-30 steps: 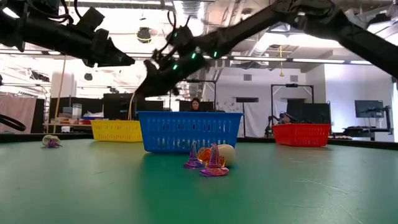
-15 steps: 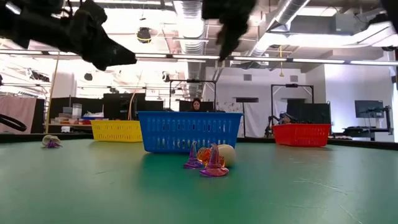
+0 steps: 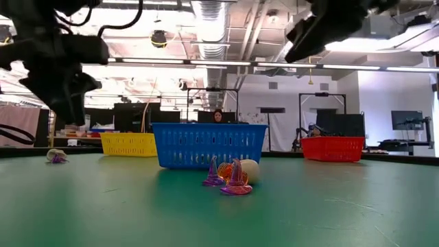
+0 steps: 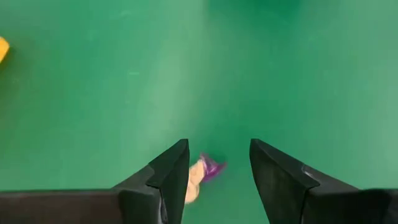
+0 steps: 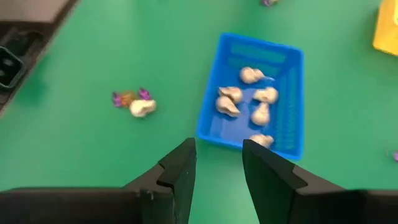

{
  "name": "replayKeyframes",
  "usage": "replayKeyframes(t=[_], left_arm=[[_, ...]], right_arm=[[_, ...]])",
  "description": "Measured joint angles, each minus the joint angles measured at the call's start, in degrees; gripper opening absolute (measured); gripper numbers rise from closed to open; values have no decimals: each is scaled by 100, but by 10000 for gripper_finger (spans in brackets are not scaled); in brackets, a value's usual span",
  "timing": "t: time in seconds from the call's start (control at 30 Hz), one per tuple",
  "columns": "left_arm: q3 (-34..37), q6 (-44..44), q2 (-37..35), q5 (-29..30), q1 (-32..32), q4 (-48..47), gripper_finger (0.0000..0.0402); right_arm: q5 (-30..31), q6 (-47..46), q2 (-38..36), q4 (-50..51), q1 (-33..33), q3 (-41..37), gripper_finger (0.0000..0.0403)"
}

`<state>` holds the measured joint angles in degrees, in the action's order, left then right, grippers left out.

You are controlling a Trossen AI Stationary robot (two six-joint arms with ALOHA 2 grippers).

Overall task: Sort Halloween decoration
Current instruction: Put the purple witch hat toy into the red bin

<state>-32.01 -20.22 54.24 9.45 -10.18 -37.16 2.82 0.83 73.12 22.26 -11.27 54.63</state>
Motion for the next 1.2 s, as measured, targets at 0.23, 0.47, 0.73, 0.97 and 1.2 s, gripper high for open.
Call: replayKeyframes(t=[0.23,0.47,0.73,0.97,1.2], left_arm=[[-9,410,571,-10,-37,-50,158],[-7,537,1035,-180,-37,17,158],[-7,744,1617,-345,-37,230,158],[-23,1101,2054,-354,-37,345,158],[-24,1101,2137,-363,-37,256,157]], right_arm=[[5,-234,-459,-954,-181,-893,162],[16,-252,-450,-1071,-183,-1177,162],[14,-52,-448,-1053,-183,-1188,162],[12,111,-448,-1084,-174,-1188,162],[10,111,-448,-1084,-174,-1188,162]])
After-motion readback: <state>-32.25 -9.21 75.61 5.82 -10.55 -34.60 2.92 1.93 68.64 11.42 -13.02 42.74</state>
